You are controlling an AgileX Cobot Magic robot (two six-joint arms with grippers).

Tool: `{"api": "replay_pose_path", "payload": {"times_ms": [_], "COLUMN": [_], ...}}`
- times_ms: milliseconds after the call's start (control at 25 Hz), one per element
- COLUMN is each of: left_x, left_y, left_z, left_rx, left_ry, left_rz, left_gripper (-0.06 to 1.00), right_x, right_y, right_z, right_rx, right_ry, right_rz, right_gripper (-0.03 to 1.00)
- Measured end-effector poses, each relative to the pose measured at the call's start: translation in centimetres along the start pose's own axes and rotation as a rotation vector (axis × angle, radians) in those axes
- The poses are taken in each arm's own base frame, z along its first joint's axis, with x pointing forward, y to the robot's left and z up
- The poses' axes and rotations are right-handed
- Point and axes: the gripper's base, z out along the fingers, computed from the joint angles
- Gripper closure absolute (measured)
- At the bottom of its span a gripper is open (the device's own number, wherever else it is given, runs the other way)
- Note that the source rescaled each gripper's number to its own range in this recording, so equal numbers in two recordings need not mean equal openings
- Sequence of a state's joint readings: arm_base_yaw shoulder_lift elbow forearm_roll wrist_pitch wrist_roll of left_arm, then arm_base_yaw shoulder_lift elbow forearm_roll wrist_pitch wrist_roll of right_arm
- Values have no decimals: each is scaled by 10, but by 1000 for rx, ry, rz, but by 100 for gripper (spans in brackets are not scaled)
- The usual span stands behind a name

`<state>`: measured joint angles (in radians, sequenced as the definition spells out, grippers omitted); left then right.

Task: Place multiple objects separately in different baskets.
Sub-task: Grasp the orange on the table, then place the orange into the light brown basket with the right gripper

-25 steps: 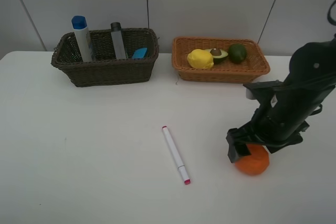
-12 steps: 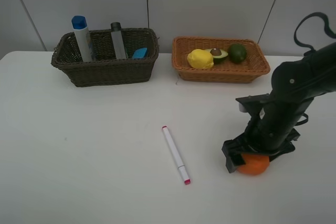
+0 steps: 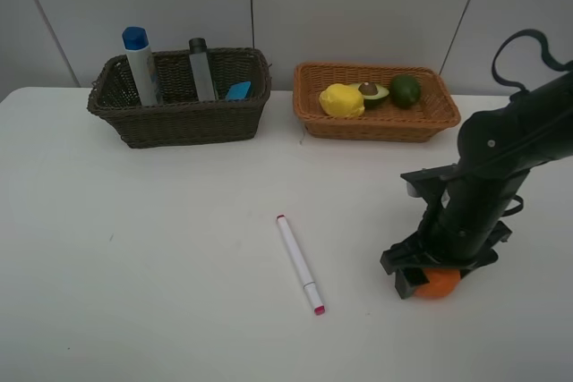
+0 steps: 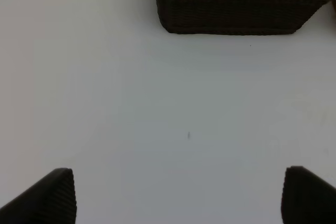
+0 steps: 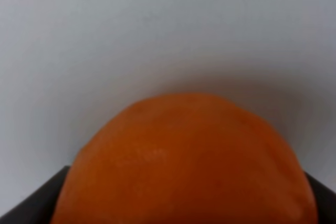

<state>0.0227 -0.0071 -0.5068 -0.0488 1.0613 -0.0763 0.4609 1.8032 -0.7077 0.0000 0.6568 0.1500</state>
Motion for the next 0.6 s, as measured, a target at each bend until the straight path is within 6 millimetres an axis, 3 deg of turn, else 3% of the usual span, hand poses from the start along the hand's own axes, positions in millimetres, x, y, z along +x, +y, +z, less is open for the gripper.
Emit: {"api": "replay_pose_path", "payload": {"times_ms": [120,240,360,480,600], "left_x": [0,0,0,0,0], "left_y": [0,0,0,0,0], "left_z": [0,0,0,0,0], "left_rx": [0,0,0,0,0], "left_ry": [0,0,0,0,0], "left_rz": [0,0,0,0,0], "left_gripper": [-5,-5,-5,-5,-5], "right_x": [-4,-18,-50,-90,-133], "right_y": [0,0,-4,-20,-41], "right_z": [-4,-23,-60,-97,-117], "right_rx": [9,35,100,152,164], "right_ry": [19,1,-99,-225,-301], "right_rz": [-7,-29,-18,42,105], "right_gripper": [24,24,24,24,24]}}
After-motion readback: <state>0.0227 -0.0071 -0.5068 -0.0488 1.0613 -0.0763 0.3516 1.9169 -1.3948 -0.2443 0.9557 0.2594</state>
